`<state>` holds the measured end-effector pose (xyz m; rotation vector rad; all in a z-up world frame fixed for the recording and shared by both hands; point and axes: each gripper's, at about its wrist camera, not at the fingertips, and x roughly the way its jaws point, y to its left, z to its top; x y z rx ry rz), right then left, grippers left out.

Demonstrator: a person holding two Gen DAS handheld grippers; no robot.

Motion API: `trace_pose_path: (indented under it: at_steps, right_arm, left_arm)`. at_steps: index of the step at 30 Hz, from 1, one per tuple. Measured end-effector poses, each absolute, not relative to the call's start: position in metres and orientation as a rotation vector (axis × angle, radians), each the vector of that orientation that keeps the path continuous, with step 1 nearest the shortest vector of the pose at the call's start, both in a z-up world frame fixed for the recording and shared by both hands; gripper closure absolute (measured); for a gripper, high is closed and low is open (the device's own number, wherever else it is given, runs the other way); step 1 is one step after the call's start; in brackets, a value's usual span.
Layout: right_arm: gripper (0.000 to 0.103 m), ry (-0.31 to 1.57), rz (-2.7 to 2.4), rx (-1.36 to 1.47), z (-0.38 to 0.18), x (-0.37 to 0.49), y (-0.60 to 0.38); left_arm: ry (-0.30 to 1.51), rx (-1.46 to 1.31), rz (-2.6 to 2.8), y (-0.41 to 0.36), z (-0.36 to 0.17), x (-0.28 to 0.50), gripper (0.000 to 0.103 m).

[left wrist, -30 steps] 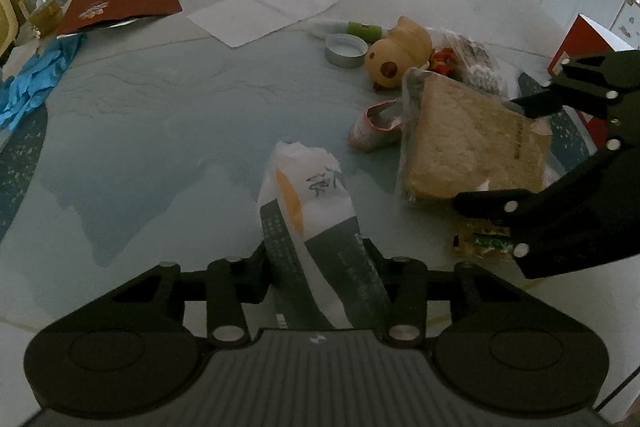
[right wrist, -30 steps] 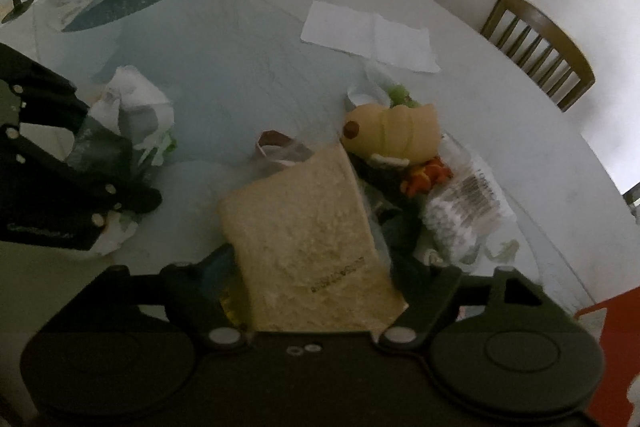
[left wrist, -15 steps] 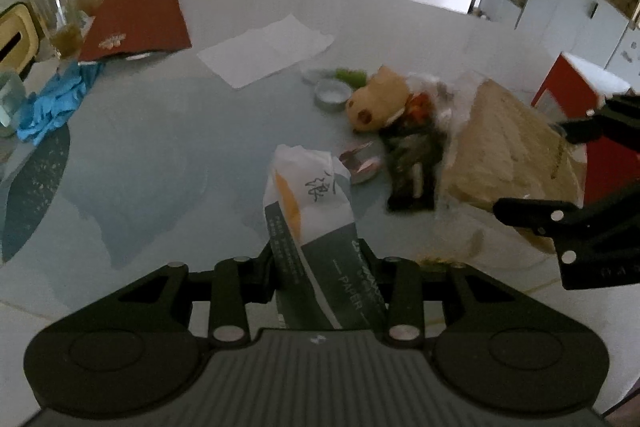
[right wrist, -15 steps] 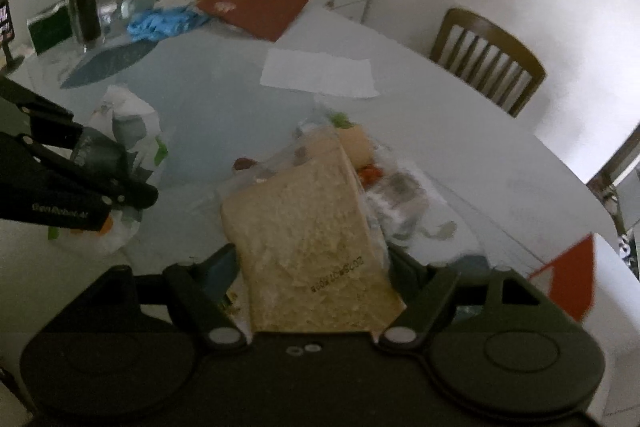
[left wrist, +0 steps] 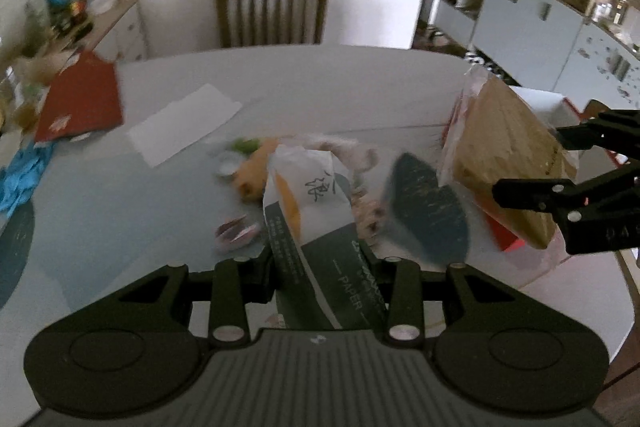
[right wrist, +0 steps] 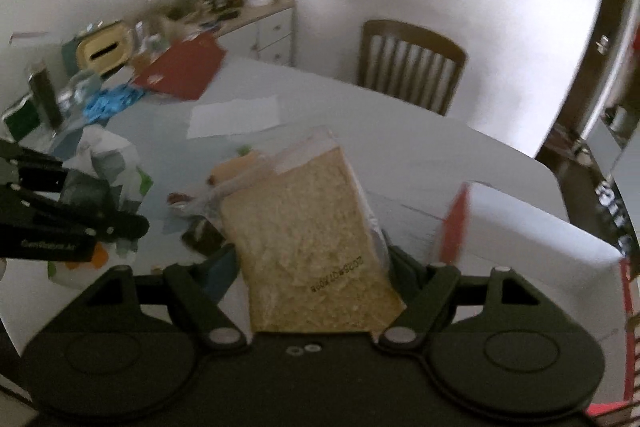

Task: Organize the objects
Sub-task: 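Carry both bread bags over the red shoebox with both tools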

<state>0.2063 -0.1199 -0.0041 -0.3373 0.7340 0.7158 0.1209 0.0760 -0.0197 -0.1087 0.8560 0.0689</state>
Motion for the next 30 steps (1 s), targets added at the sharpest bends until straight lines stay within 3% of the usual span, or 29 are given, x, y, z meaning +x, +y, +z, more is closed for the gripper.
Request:
trace_pose_path:
  at_steps: [30]
  right_arm:
    - [0.024,0.735,0.320,-0.128,-0.012,0.300,-0.317]
  left_arm:
    - [0.847,0.053,-0.239,-0.128,0.007,0.279,0.066]
